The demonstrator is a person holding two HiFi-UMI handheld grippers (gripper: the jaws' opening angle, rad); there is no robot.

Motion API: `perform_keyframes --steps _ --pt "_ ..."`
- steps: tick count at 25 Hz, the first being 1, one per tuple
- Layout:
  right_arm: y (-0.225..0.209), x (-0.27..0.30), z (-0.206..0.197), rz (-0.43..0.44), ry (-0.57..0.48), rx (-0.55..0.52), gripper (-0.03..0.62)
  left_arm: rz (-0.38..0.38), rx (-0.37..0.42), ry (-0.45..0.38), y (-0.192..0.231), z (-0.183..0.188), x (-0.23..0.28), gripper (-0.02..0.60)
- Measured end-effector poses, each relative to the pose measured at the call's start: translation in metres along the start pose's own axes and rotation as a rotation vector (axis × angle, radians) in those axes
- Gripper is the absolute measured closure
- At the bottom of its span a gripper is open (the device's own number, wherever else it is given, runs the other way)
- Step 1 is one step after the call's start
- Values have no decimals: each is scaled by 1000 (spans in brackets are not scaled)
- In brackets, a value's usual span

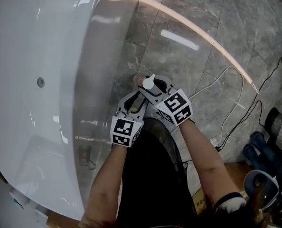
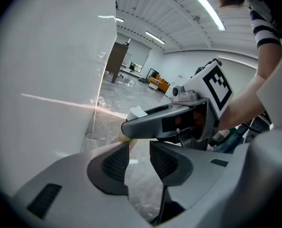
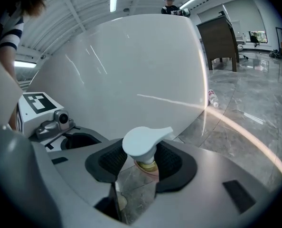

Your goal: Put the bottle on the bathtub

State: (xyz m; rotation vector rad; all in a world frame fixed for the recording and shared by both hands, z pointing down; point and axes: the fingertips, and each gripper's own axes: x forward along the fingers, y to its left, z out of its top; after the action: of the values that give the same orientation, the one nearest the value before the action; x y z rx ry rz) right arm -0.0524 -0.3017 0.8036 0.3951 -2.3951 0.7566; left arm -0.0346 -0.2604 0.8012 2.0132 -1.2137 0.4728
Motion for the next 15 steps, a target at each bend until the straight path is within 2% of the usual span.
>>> perform_keyframes --steps 8,15 --pt "-12 28 -27 -54 39 -22 401 27 -16 37 14 -38 -4 436" --pt "-17 43 -44 -75 60 -28 399 29 -25 36 18 -50 -5 436"
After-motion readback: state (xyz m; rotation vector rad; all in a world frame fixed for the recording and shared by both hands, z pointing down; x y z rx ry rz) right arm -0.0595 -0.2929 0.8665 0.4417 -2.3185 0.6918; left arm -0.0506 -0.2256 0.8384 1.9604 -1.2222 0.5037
